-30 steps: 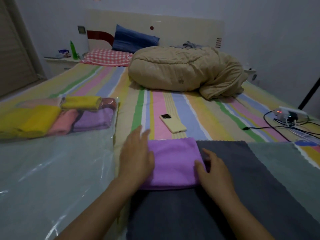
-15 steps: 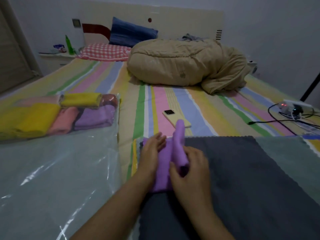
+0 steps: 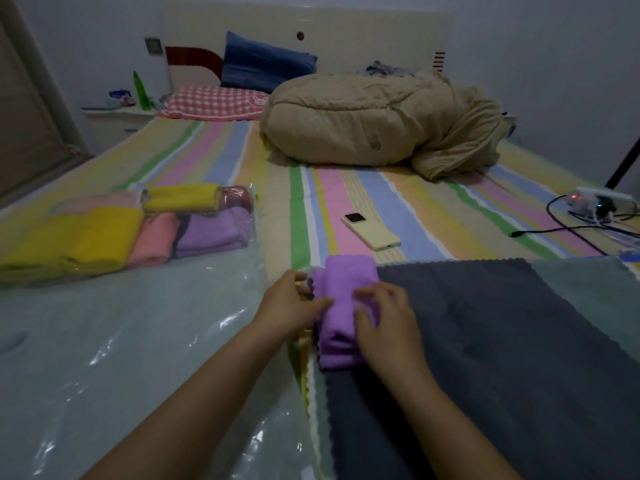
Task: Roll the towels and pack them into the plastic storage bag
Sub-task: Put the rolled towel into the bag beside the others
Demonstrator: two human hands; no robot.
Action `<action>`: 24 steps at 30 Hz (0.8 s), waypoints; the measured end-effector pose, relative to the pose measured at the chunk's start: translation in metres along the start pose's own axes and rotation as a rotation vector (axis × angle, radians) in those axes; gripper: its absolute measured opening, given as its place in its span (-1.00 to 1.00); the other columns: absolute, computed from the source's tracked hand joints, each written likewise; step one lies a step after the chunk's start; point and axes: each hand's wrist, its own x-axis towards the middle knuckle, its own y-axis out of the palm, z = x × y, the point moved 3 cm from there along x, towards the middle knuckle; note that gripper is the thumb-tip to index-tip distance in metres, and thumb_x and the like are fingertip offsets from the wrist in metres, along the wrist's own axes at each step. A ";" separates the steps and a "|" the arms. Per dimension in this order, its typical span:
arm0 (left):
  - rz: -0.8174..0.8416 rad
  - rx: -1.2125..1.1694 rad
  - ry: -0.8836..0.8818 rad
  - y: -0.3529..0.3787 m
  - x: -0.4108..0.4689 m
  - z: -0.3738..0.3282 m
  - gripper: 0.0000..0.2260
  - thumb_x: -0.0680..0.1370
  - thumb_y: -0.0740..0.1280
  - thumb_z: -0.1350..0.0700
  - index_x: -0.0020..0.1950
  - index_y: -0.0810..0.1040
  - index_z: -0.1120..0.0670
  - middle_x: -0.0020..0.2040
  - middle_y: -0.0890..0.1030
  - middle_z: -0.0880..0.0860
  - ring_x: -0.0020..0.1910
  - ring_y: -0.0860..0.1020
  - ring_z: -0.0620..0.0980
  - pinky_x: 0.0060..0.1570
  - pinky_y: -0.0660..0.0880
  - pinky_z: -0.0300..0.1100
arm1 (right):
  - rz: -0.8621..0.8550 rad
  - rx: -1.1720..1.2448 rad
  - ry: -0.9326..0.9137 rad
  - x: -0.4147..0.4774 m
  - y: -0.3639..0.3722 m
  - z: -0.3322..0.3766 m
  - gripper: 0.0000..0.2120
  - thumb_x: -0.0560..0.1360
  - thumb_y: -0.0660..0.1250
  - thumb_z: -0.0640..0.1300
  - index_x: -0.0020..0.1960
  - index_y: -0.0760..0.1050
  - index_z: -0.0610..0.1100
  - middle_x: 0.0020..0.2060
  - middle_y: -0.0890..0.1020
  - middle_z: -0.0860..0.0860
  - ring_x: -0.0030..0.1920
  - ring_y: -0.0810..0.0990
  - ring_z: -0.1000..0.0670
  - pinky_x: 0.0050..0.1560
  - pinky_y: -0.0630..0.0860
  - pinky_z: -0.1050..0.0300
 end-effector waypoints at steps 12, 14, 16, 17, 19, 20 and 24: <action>0.126 0.481 0.884 0.011 -0.075 -0.029 -0.49 0.38 0.14 0.15 0.34 0.47 0.01 0.39 0.43 -0.01 0.39 0.35 -0.04 0.40 0.27 -0.13 | 0.478 0.354 0.289 -0.025 -0.069 -0.034 -0.48 0.32 0.38 -0.24 0.23 0.47 0.10 0.06 0.66 -0.05 -0.01 0.64 -0.05 0.11 0.57 -0.01; 0.198 0.569 0.923 0.018 -0.080 -0.014 -0.50 0.35 0.11 0.13 0.26 0.54 0.02 0.34 0.50 -0.02 0.35 0.41 -0.04 0.35 0.35 -0.11 | 0.473 0.154 0.173 -0.034 -0.074 -0.037 -0.45 0.36 0.35 -0.25 0.27 0.41 0.15 0.21 0.57 0.05 0.14 0.57 0.03 0.23 0.50 0.01; 0.216 0.637 0.957 0.020 -0.085 -0.006 -0.53 0.36 0.13 0.11 0.23 0.56 0.02 0.32 0.52 -0.02 0.32 0.45 -0.04 0.31 0.39 -0.12 | 0.452 -0.009 0.035 -0.042 -0.074 -0.033 -0.39 0.44 0.28 -0.31 0.39 0.29 0.14 0.35 0.41 0.08 0.28 0.44 0.07 0.29 0.40 0.15; 0.215 0.668 0.981 0.021 -0.086 -0.005 -0.54 0.37 0.15 0.11 0.23 0.56 0.03 0.32 0.52 -0.01 0.32 0.45 -0.03 0.30 0.39 -0.12 | 0.432 -0.096 -0.040 -0.046 -0.073 -0.028 -0.37 0.46 0.25 -0.32 0.44 0.26 0.12 0.39 0.34 0.08 0.35 0.36 0.07 0.32 0.32 0.19; 0.210 0.710 1.012 0.021 -0.084 -0.006 -0.54 0.37 0.16 0.10 0.25 0.54 0.05 0.31 0.52 0.01 0.31 0.45 -0.02 0.31 0.38 -0.13 | 0.405 -0.193 -0.155 -0.051 -0.069 -0.018 -0.39 0.49 0.18 -0.31 0.48 0.22 0.07 0.46 0.23 0.05 0.44 0.23 0.05 0.39 0.19 0.22; 0.209 0.718 1.010 0.022 -0.084 -0.008 -0.53 0.36 0.17 0.11 0.26 0.54 0.05 0.31 0.53 0.00 0.31 0.46 -0.02 0.31 0.38 -0.13 | 0.401 -0.210 -0.179 -0.054 -0.067 -0.015 -0.42 0.52 0.16 -0.28 0.49 0.21 0.06 0.50 0.17 0.04 0.48 0.16 0.04 0.42 0.13 0.22; 0.168 0.702 0.979 0.024 -0.082 -0.009 -0.53 0.32 0.29 0.19 0.24 0.54 0.05 0.28 0.55 -0.02 0.28 0.48 -0.04 0.28 0.40 -0.14 | 0.369 -0.422 -0.148 -0.069 -0.058 -0.016 -0.25 0.45 0.20 0.35 0.54 0.04 0.13 0.56 -0.04 0.03 0.54 -0.01 -0.02 0.50 0.08 -0.02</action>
